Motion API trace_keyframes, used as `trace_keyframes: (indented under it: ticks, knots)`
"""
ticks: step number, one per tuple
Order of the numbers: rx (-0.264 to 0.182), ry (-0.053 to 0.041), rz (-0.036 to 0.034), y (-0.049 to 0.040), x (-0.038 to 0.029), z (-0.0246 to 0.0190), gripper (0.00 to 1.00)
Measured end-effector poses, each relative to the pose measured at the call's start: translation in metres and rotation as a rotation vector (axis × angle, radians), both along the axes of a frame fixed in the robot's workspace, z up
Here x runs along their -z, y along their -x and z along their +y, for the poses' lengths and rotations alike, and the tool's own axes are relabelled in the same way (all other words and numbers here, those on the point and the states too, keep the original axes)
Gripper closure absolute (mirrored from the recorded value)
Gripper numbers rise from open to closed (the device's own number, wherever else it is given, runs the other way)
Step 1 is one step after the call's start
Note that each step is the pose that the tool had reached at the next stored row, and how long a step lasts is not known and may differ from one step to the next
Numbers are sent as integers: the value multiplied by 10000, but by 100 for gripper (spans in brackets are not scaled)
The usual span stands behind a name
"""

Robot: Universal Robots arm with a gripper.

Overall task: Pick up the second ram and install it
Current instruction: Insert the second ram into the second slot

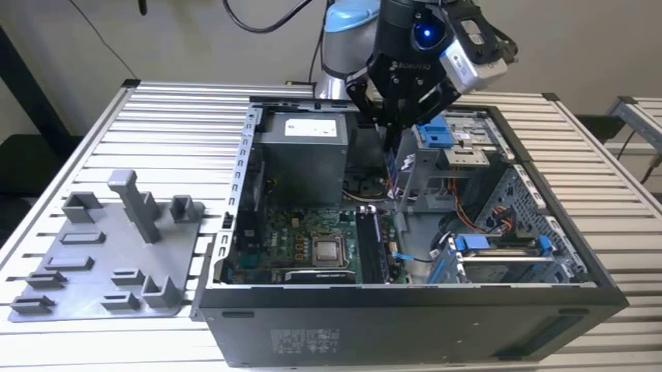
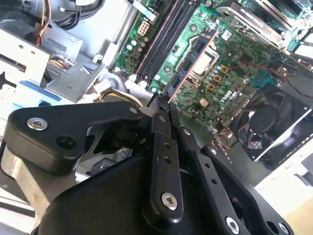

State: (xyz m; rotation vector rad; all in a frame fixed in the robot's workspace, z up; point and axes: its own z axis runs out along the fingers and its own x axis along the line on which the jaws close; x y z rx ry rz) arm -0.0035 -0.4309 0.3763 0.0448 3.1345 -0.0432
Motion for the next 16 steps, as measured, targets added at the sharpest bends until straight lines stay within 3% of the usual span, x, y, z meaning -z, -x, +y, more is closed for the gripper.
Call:
trace_keyframes:
  ticks: [16]
  knots:
    - [1, 6, 1, -11, 124, -7, 86]
